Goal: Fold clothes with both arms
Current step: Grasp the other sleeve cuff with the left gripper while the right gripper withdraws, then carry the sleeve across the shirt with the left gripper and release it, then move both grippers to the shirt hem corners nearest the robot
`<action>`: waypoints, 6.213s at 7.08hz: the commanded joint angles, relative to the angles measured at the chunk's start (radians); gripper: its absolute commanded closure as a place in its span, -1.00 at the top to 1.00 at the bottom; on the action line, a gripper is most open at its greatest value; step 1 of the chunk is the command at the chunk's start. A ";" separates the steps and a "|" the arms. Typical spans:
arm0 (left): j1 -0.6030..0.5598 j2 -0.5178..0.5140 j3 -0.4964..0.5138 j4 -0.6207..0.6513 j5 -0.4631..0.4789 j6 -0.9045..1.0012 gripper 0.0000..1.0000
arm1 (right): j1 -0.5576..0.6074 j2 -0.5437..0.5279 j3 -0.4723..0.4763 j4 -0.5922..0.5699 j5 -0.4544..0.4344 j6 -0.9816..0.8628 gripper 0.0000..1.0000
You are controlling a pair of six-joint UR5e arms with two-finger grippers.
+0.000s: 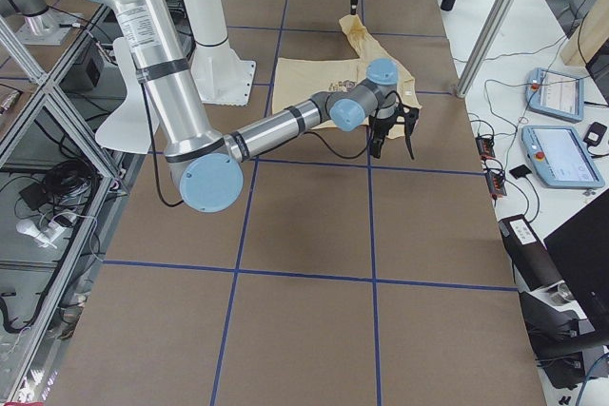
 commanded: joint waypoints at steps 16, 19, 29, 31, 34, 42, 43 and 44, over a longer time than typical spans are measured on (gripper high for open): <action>0.232 -0.134 0.015 -0.167 0.534 -0.313 0.97 | -0.316 -0.311 0.222 0.456 -0.015 0.618 1.00; 0.166 0.122 -0.218 -0.166 0.381 -0.156 0.91 | -0.704 -0.395 0.431 0.412 -0.390 0.999 0.99; 0.180 0.165 -0.315 -0.123 0.482 -0.153 0.97 | -0.943 -0.320 0.441 0.151 -0.704 1.179 0.67; 0.181 0.165 -0.320 -0.111 0.483 -0.151 0.97 | -0.922 -0.258 0.439 0.068 -0.703 1.173 0.53; 0.181 0.165 -0.320 -0.111 0.483 -0.151 0.97 | -0.914 -0.270 0.441 0.057 -0.701 1.172 -0.13; 0.588 0.246 -0.441 0.265 0.663 -0.408 0.83 | -0.940 -0.328 0.503 0.055 -0.703 1.166 -1.00; 0.627 0.260 -0.453 0.303 0.681 -0.442 0.71 | -0.943 -0.328 0.508 0.055 -0.703 1.166 -1.00; 0.681 0.262 -0.487 0.393 0.683 -0.485 0.64 | -0.942 -0.329 0.520 0.055 -0.703 1.166 -1.00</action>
